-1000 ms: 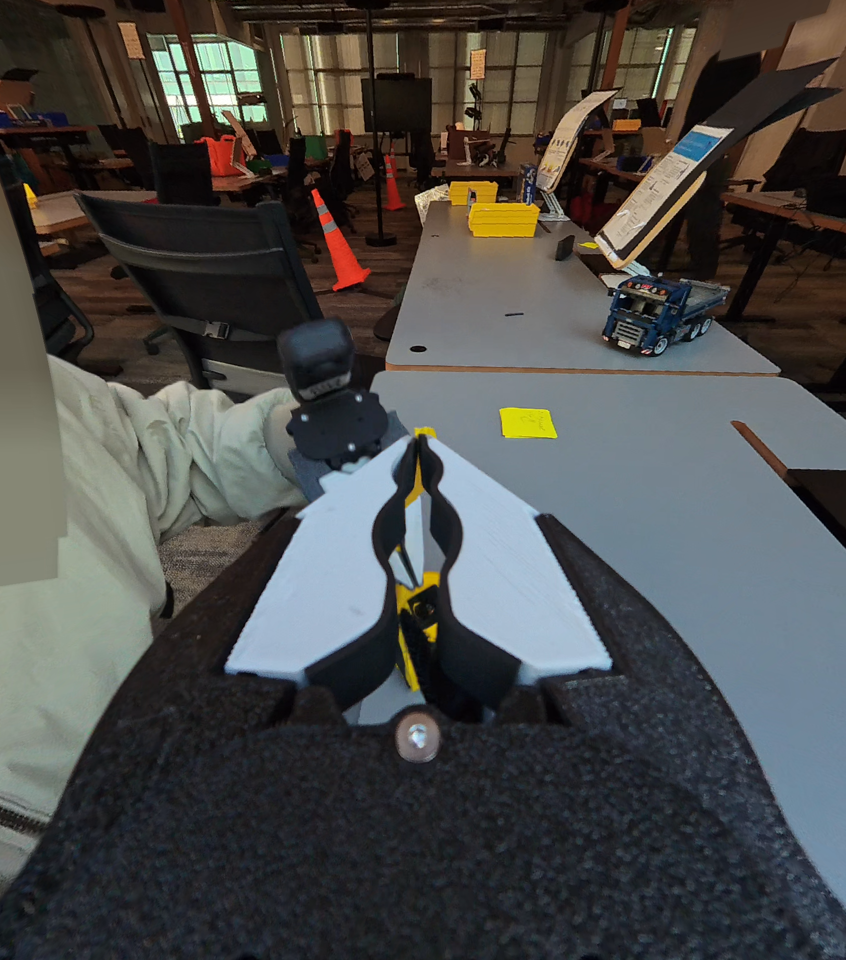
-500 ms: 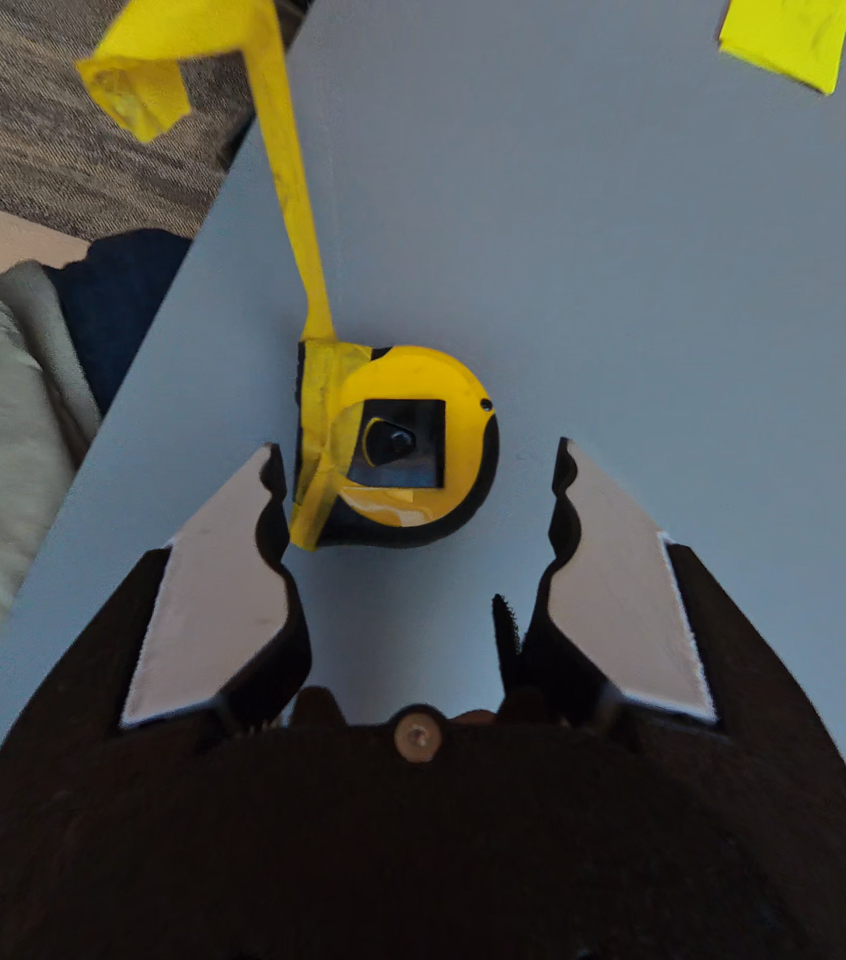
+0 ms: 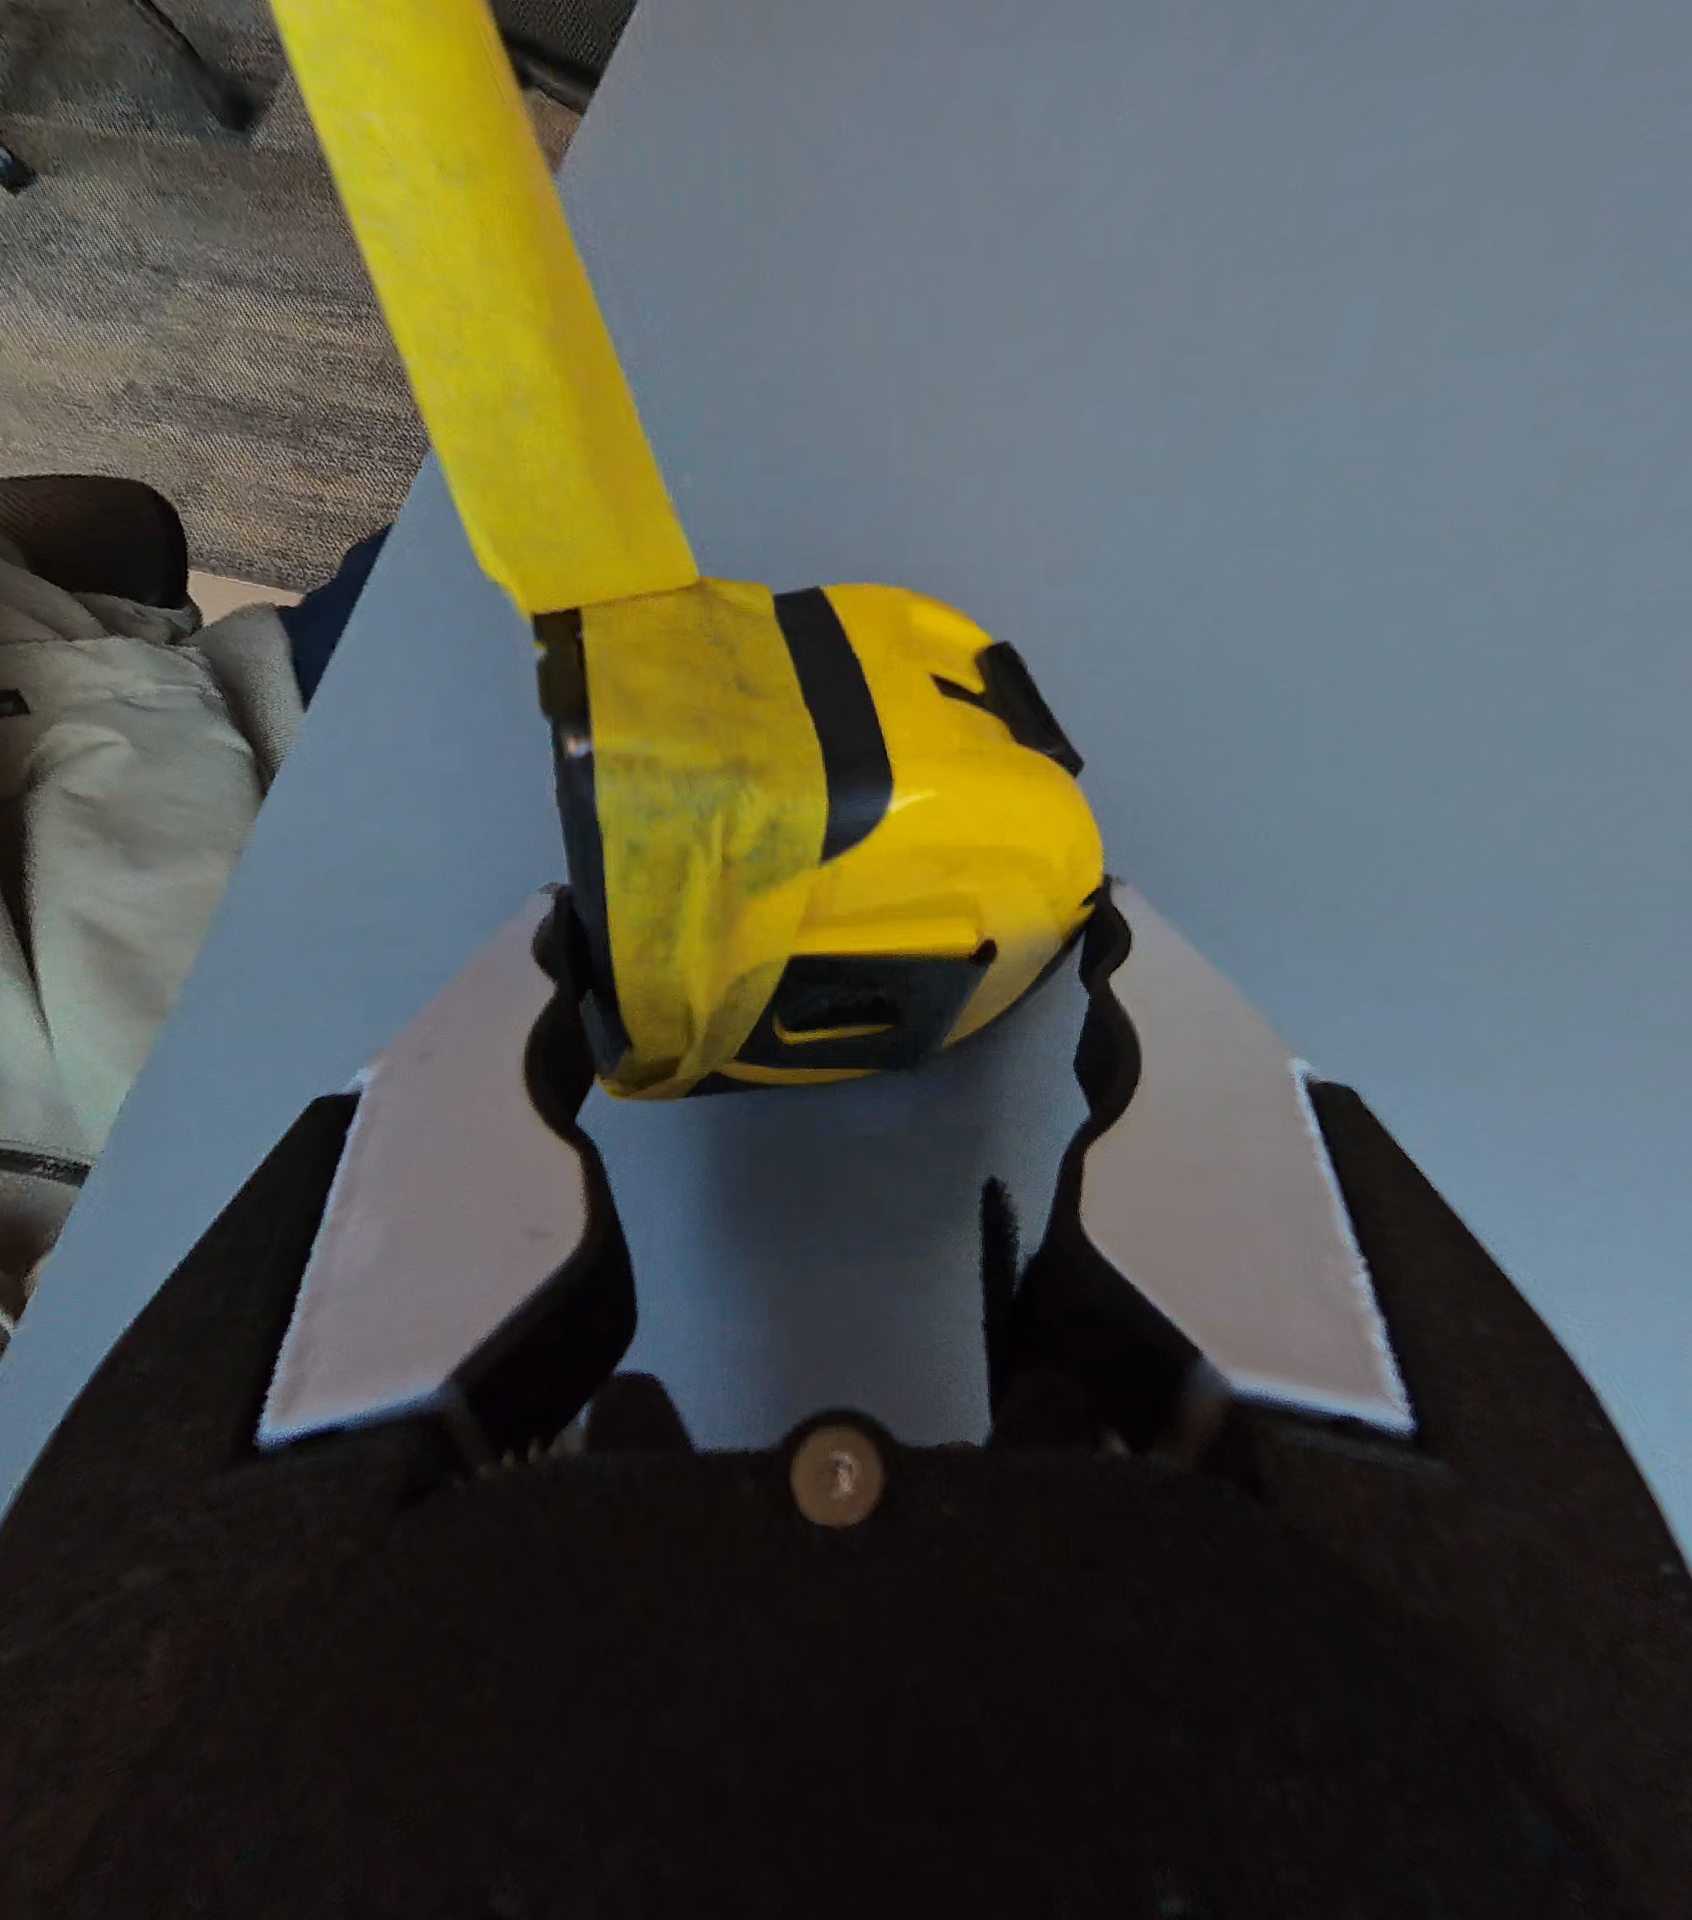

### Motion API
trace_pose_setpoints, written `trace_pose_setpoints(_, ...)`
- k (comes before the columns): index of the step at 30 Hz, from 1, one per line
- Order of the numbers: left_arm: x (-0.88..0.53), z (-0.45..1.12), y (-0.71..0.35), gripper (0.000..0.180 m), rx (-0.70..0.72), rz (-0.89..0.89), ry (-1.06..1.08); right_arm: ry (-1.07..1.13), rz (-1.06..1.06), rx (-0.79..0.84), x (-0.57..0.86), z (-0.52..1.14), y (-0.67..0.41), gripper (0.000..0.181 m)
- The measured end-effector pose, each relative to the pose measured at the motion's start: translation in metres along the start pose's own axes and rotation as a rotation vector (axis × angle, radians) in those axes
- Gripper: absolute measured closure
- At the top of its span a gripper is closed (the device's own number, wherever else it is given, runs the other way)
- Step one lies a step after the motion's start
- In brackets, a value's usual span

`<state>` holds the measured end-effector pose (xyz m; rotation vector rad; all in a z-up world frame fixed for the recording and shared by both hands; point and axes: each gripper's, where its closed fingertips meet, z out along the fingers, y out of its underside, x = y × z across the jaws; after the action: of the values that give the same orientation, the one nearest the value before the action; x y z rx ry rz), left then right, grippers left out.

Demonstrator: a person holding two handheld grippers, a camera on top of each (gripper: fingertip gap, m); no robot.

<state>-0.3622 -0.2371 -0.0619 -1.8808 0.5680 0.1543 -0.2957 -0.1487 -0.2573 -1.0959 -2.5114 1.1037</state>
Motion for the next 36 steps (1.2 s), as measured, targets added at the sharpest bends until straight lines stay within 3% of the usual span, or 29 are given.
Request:
trace_pose_setpoints(7,-0.019,-0.029,0.116,0.18,-0.299,-0.058,-0.128,0.01,-0.014,0.008,0.001,-0.015,0.021,0.087)
trace_pose_setpoints(12,-0.017,-0.049,0.155,0.18,-0.362,-0.158,-0.112,0.009,-0.003,-0.063,0.007,-0.022,0.042,0.091)
trace_pose_setpoints(13,-0.019,-0.049,0.157,0.18,-0.363,-0.162,-0.127,0.031,-0.016,-0.076,0.01,-0.024,0.047,0.102)
trace_pose_setpoints(22,-0.025,-0.058,0.035,0.18,0.022,-0.089,-0.118,0.056,0.032,0.049,0.011,-0.048,0.04,0.103)
trace_pose_setpoints(26,-0.016,-0.055,0.0,0.18,0.078,-0.013,-0.1,0.122,0.001,0.101,0.009,-0.06,0.024,0.088)
trace_pose_setpoints(30,-0.01,-0.049,-0.034,0.18,0.117,0.068,-0.094,0.161,-0.129,0.061,-0.006,-0.051,0.017,0.094)
trace_pose_setpoints(36,-0.034,-0.038,-0.049,0.18,0.046,0.166,-0.172,0.225,-0.404,0.015,-0.025,-0.034,0.016,0.106)
